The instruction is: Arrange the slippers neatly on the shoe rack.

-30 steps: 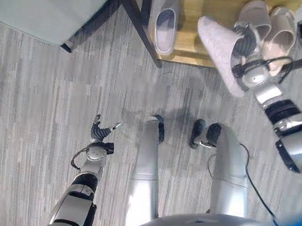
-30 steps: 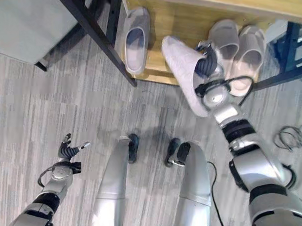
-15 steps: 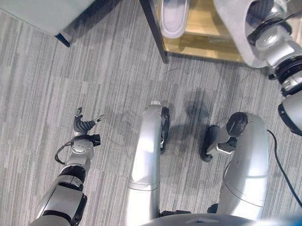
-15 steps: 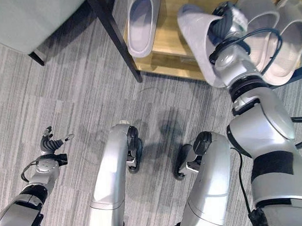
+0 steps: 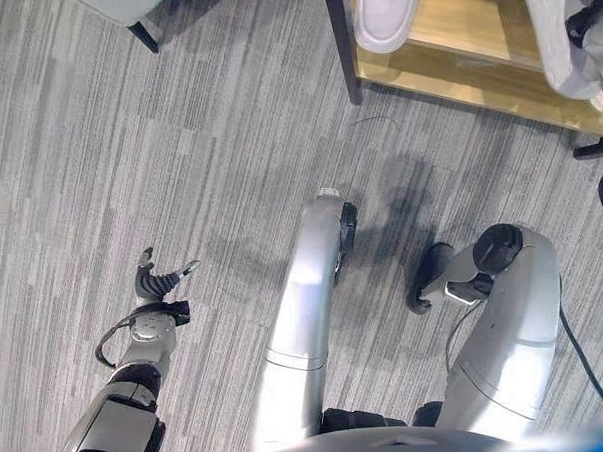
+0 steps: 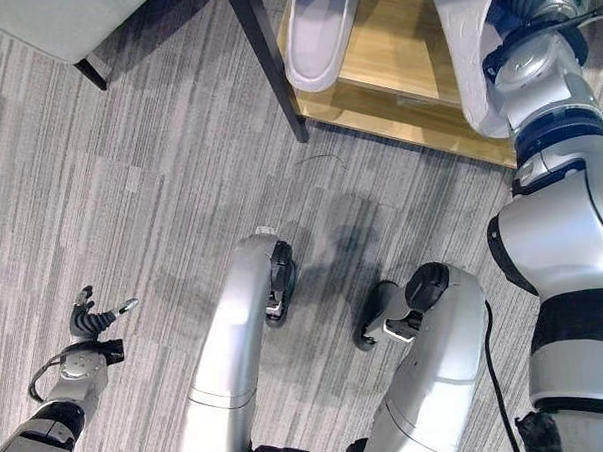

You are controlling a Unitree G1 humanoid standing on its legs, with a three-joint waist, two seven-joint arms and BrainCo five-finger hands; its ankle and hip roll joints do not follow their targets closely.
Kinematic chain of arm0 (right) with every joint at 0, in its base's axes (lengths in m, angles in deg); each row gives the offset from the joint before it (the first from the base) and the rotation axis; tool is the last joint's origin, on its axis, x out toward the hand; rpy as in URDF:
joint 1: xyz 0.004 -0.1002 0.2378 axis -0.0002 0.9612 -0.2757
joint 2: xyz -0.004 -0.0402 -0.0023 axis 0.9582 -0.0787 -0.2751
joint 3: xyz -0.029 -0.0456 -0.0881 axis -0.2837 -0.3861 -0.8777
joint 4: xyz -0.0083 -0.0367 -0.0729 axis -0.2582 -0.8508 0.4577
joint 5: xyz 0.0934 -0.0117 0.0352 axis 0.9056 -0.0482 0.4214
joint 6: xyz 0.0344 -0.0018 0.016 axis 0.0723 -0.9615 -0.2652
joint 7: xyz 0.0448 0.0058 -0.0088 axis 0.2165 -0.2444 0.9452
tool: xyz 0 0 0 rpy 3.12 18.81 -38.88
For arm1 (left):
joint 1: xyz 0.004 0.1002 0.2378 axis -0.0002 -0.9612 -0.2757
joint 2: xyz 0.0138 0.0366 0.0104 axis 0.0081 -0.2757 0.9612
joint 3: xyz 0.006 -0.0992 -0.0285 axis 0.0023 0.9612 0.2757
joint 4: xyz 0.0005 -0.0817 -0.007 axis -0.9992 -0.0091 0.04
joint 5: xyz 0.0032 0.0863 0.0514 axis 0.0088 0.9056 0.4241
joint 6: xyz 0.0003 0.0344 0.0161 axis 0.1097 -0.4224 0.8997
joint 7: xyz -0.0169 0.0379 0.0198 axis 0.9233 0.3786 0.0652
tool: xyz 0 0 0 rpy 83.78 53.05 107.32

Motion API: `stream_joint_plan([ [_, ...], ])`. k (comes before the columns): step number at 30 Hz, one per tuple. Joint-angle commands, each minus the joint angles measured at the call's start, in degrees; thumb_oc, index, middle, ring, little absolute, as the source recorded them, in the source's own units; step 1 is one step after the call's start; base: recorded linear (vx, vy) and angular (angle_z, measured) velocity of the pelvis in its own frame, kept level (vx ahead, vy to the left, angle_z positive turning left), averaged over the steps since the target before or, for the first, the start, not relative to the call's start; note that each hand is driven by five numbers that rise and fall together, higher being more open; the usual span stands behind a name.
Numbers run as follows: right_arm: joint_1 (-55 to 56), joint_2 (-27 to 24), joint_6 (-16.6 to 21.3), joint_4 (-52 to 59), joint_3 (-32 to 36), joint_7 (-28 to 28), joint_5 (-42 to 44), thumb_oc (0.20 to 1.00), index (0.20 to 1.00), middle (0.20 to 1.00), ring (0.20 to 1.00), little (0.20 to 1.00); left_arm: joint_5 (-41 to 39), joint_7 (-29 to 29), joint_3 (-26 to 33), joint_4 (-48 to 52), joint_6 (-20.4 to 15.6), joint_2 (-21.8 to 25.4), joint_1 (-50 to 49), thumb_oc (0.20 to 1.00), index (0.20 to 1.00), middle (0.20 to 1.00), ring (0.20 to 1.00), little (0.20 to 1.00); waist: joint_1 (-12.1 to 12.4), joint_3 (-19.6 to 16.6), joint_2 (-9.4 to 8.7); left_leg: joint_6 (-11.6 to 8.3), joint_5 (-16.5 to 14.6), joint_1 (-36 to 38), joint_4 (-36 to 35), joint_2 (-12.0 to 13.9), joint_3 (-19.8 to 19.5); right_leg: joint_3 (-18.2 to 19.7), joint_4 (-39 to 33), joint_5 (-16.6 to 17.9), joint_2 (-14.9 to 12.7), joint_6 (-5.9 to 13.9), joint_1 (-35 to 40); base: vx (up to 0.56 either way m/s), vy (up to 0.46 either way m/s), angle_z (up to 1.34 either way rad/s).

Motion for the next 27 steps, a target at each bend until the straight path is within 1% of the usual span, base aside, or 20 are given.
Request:
stream_joint_plan([
  [1, -6.7, -0.9, 2.1, -0.5, -2.8, -2.1, 0.0, 0.467, 0.467, 0.467, 0.467, 0.467, 1.3, 0.9, 0.6, -0.2, -1.3, 2.6, 1.1, 1.0, 1.0, 1.0, 1.0, 1.0, 1.0, -0.1, -1.72, -2.37, -0.5, 3.0, -5.2, 0.4, -8.4, 8.9, -3.9, 2.8, -1.0, 4.3, 3.7, 0.05, -0.019, 0.01],
  [2, -6.5, -0.8, 2.2, -0.1, -2.1, -2.8, 0.6, 1.0, 1.0, 1.0, 1.0, 1.0, 0.8, 1.1, 0.0, -0.6, -1.5, 1.9, 1.9, 1.0, 1.0, 1.0, 1.0, 1.0, 1.7, 0.3, -2.06, -2.63, 0.3, 3.0, -5.8, 0.1, -8.9, 8.5, -4.6, 3.1, -1.5, 4.76, 3.7, 0.07, -0.044, 0.02],
  [4, -7.5, -0.2, 1.5, -0.5, -3.2, -1.5, 0.6, 1.0, 1.0, 1.0, 1.0, 1.0, 2.7, 0.5, -2.7, -1.2, -1.0, -0.7, 0.4, 1.0, 1.0, 1.0, 1.0, 1.0, 1.7, 0.3, -2.86, -2.78, 0.1, 3.0, -5.8, -0.1, -8.9, 8.8, -4.7, 3.4, -1.9, 4.85, 3.7, 0.04, -0.01, 0.11],
  [6, -6.9, -0.4, 1.6, -1.3, -2.7, -0.8, 2.1, 1.0, 1.0, 1.0, 1.0, 1.0, 3.0, -0.2, -3.9, -2.0, -0.8, -2.3, -0.9, 1.0, 1.0, 1.0, 1.0, 1.0, 1.7, 0.3, -2.88, -2.75, 0.1, 3.0, -5.9, -0.2, -8.8, 9.1, -4.6, 3.7, -1.9, 4.77, 3.7, 0.01, 0.026, 0.11],
  [7, -6.9, -0.4, 1.6, -1.3, -2.7, -0.8, 2.1, 1.0, 1.0, 1.0, 1.0, 1.0, 3.0, -0.2, -3.9, -2.0, -0.8, -2.3, -0.9, 1.0, 1.0, 1.0, 1.0, 1.0, 1.7, 0.3, -2.88, -2.75, 0.1, 3.0, -5.9, -0.2, -8.8, 9.1, -4.6, 3.7, -1.9, 4.77, 3.7, 0.01, 0.03, 0.0],
  [8, -6.4, -0.3, 1.5, -1.8, -3.0, -0.6, 2.4, 1.0, 1.0, 1.0, 1.0, 1.0, 2.4, -1.8, -5.0, -2.7, -0.2, -3.9, -1.8, 1.0, 1.0, 1.0, 1.0, 1.0, 1.7, 0.4, -2.9, -2.73, 0.2, 3.0, -6.3, -0.4, -8.6, 9.1, -4.7, 3.7, -1.9, 4.45, 3.7, -0.01, 0.041, -0.01],
  [11, -6.1, 0.2, 1.5, -1.5, -2.5, -0.8, 3.7, 1.0, 1.0, 1.0, 1.0, 1.0, 1.9, -2.4, -5.2, -3.6, 0.2, -4.5, -1.9, 1.0, 1.0, 1.0, 1.0, 1.0, 1.2, 0.4, -3.01, -2.73, 0.4, 3.0, -6.6, -0.3, -8.4, 9.4, -4.6, 3.7, -1.8, 4.12, 3.7, -0.02, 0.047, 0.0],
  [15, -6.0, 0.2, 1.4, -2.2, -2.0, -1.2, 4.3, 1.0, 1.0, 1.0, 1.0, 1.0, 1.6, -2.7, -5.0, -4.6, 0.5, -4.9, -2.8, 1.0, 1.0, 1.0, 1.0, 1.0, 0.8, 0.4, -3.22, -2.76, -0.2, 3.0, -5.5, -0.1, -8.3, 10.1, -3.0, 3.3, -1.6, 3.61, 3.7, 0.0, 0.017, 0.0],
  [19, -3.7, 0.4, 2.3, -0.2, -0.2, -1.4, 7.2, 1.0, 1.0, 1.0, 1.0, 1.0, 0.8, -2.8, -4.5, -4.7, 0.8, -4.8, -3.2, 1.0, 1.0, 1.0, 1.0, 1.0, 0.2, 0.4, -3.55, -2.81, -0.5, 3.0, -4.3, 0.4, -8.5, 10.5, -1.8, 2.8, -1.3, 3.12, 3.7, -0.02, 0.017, -0.01],
  [23, 0.6, 1.9, 2.3, 2.9, 1.5, -1.4, 7.0, 1.0, 1.0, 1.0, 1.0, 1.0, -0.9, -2.9, -2.8, -5.3, 1.3, -4.3, -2.0, 1.0, 1.0, 1.0, 1.0, 1.0, -0.9, 0.4, -4.24, -3.07, -1.1, 3.0, -2.9, 0.7, -9.1, 11.1, 0.3, 2.0, -0.8, 3.11, 3.7, -0.04, -0.001, -0.1],
  [25, 3.9, 4.0, 2.7, 5.6, 3.6, -2.1, 7.5, 1.0, 1.0, 1.0, 1.0, 1.0, -1.5, -2.4, -2.0, -5.6, 1.6, -4.3, -1.5, 1.0, 1.0, 1.0, 1.0, 1.0, -1.7, 0.4, -4.75, -3.08, -1.4, 3.0, -2.1, 1.2, -9.5, 11.1, 1.2, 1.0, -0.6, 2.46, 3.7, -0.05, -0.025, -0.03],
  [26, 3.9, 4.0, 2.6, 5.7, 3.7, -2.1, 7.5, 1.0, 1.0, 1.0, 1.0, 1.0, -1.5, -2.4, -2.0, -5.6, 1.6, -4.3, -1.5, 1.0, 1.0, 1.0, 1.0, 1.0, -1.7, 0.4, -4.77, -3.09, -1.4, 3.0, -2.1, 1.2, -9.5, 11.1, 1.2, 1.0, -0.6, 2.46, 3.7, -0.04, 0.007, 0.0],
  [27, 5.3, 5.6, 2.7, 6.7, 4.6, -2.3, 7.3, 1.0, 1.0, 1.0, 1.0, 1.0, -1.5, -2.4, -2.0, -5.7, 1.6, -4.7, -1.4, 1.0, 1.0, 1.0, 1.0, 1.0, -1.9, 0.4, -4.92, -3.09, -1.7, 3.0, -1.4, 1.2, -9.8, 11.1, 1.9, 0.9, -0.2, 2.5, 3.7, -0.03, 0.0, -0.03],
])
